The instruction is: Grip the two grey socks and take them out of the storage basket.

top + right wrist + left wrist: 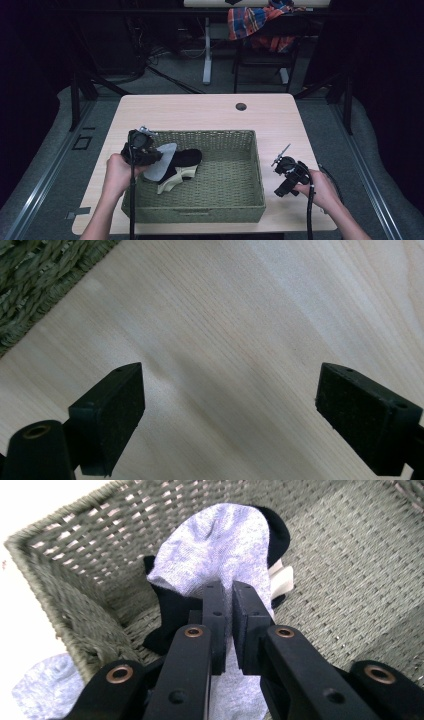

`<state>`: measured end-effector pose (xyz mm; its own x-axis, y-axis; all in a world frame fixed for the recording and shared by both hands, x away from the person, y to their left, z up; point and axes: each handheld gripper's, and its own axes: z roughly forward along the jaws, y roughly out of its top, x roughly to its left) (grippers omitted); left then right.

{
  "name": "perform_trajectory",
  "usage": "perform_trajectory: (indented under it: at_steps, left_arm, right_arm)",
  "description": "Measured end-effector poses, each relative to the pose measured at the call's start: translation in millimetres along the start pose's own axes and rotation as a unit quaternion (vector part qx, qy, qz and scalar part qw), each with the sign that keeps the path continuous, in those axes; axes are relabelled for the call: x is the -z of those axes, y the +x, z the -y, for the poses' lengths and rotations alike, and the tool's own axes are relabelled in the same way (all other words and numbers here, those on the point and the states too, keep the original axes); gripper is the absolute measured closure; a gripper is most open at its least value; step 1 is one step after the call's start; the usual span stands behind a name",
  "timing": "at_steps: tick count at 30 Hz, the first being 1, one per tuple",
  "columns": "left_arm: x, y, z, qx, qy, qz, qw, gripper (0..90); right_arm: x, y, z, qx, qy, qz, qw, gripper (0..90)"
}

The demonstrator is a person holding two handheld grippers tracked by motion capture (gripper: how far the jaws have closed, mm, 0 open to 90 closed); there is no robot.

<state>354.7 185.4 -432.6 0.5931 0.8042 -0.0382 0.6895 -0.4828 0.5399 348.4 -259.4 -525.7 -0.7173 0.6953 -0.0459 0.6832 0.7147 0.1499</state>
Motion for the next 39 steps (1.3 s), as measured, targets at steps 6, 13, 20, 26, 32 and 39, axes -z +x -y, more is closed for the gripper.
perform_trajectory:
  at_steps: [6,13,20,26,32,39]
  left_arm:
    - [10.5,2.7,0.1,0.005,-0.013,-0.006,0.9999,85.6]
    - [26.9,8.2,1.2,0.017,-0.036,-0.010,0.9992,85.6]
    - [42.9,14.5,3.6,0.026,-0.055,-0.019,0.9980,85.6]
    - [56.5,23.3,7.9,0.037,-0.069,-0.026,0.9966,85.6]
    - [68.9,32.3,13.8,0.051,-0.081,-0.037,0.9947,85.6]
    - [78.5,51.2,26.1,0.079,-0.081,-0.062,0.9916,85.5]
  right_arm:
    - [-0.2,0.0,0.1,0.000,-0.001,0.000,1.0000,11.9]
    - [-0.1,0.1,0.0,-0.001,-0.001,0.000,1.0000,11.9]
    - [-0.3,0.0,0.0,-0.001,0.000,-0.001,1.0000,11.9]
    - [-0.3,0.0,0.0,-0.001,0.000,-0.001,1.0000,11.9]
    - [-0.2,0.1,-0.1,-0.001,0.000,-0.001,1.0000,11.9]
    - [-0.3,0.0,0.0,0.000,0.000,-0.002,1.0000,11.9]
